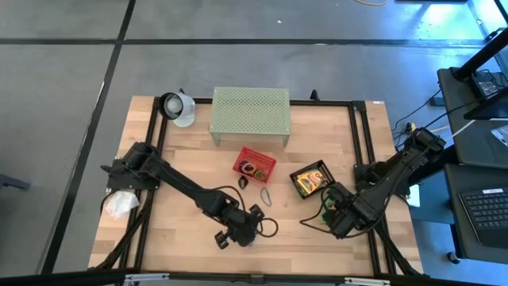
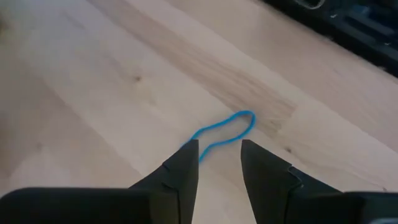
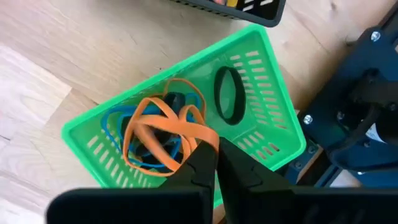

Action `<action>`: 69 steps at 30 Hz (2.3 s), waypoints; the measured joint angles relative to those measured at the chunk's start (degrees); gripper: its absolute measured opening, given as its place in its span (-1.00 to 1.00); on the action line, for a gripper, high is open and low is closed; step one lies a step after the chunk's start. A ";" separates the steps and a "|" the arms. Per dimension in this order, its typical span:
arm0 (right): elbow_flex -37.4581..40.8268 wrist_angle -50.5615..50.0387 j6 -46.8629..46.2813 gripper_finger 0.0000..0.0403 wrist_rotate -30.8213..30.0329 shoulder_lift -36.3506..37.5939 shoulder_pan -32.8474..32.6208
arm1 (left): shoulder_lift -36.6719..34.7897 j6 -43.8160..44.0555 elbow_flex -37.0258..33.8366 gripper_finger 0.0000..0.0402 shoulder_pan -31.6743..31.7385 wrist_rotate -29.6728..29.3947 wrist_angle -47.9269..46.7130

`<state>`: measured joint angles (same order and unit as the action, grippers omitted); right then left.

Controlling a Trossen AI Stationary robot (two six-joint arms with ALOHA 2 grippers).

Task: Pick & Place Office Desk Supplies
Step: Put the orange rubber band into the green bin

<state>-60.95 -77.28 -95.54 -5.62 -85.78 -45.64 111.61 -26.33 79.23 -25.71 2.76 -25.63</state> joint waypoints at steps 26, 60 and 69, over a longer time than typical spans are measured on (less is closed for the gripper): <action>9.25 7.56 -4.71 -0.11 10.50 -0.24 -2.50 | 3.02 -4.51 0.06 -0.12 -0.20 1.39 1.56; 4.37 17.16 -6.77 -0.41 6.99 0.54 -2.89 | 2.98 -2.31 0.05 -0.12 0.70 2.01 1.76; 4.28 14.07 -10.12 -0.41 4.98 1.02 -2.96 | 2.94 -1.90 0.05 -0.12 0.33 2.08 1.43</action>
<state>-56.66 -63.20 -105.67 -0.64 -84.76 -48.60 114.54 -28.23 79.29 -25.38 4.84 -24.20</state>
